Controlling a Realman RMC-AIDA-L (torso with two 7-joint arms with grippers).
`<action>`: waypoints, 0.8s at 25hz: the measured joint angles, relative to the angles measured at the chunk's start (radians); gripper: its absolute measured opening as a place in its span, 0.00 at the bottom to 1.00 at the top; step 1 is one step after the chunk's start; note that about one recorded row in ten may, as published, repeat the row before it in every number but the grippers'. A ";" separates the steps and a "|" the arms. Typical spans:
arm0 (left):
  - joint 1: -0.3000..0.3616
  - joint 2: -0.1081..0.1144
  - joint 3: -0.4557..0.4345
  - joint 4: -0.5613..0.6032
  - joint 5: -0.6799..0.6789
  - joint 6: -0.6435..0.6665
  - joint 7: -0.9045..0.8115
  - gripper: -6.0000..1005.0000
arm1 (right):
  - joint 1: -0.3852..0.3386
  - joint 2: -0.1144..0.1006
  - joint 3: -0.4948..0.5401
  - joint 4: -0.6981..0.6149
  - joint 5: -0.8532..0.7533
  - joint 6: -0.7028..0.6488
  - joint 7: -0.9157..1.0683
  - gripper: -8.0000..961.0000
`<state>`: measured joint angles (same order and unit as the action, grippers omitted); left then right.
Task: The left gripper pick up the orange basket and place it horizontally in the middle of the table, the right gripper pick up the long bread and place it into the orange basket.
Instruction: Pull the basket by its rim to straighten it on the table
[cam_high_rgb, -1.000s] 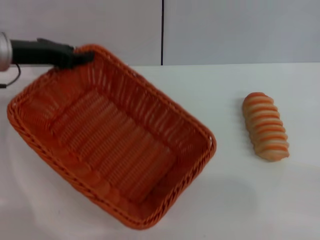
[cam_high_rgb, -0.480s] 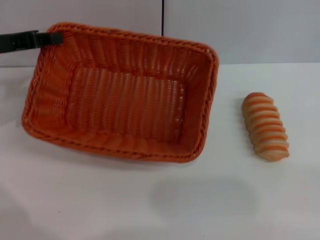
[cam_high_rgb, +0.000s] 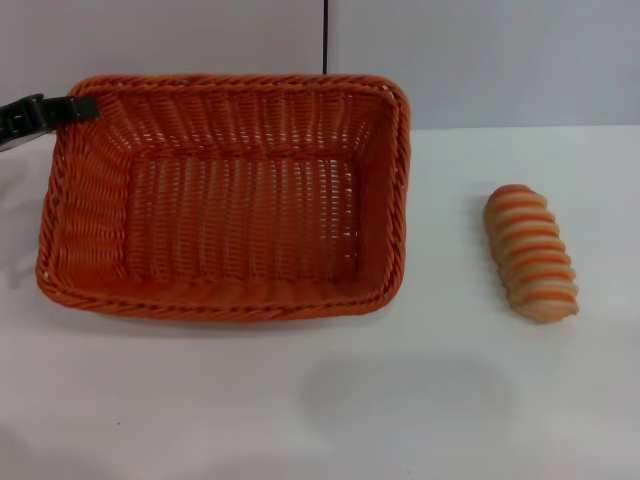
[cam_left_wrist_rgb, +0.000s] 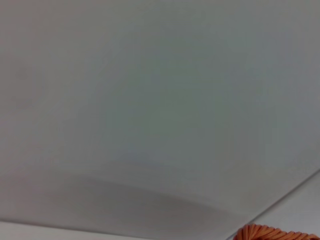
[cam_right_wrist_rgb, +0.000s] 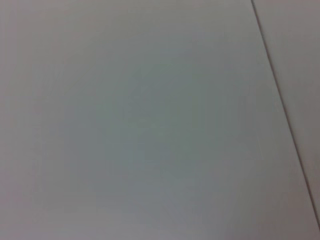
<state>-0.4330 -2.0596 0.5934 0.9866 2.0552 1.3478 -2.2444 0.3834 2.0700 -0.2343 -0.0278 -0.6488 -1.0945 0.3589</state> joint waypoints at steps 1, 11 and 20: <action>0.008 -0.001 -0.001 -0.010 -0.014 -0.007 0.001 0.21 | 0.000 0.000 0.000 0.000 0.000 0.000 0.000 0.57; 0.039 -0.002 0.000 -0.112 -0.052 -0.057 0.047 0.21 | 0.008 -0.001 0.000 -0.012 0.000 0.015 0.000 0.58; 0.052 0.002 0.000 -0.132 -0.063 -0.059 0.068 0.21 | 0.013 -0.001 0.000 -0.017 -0.001 0.018 -0.004 0.58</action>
<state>-0.3805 -2.0578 0.5930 0.8544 1.9927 1.2886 -2.1766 0.3968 2.0693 -0.2347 -0.0452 -0.6497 -1.0769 0.3553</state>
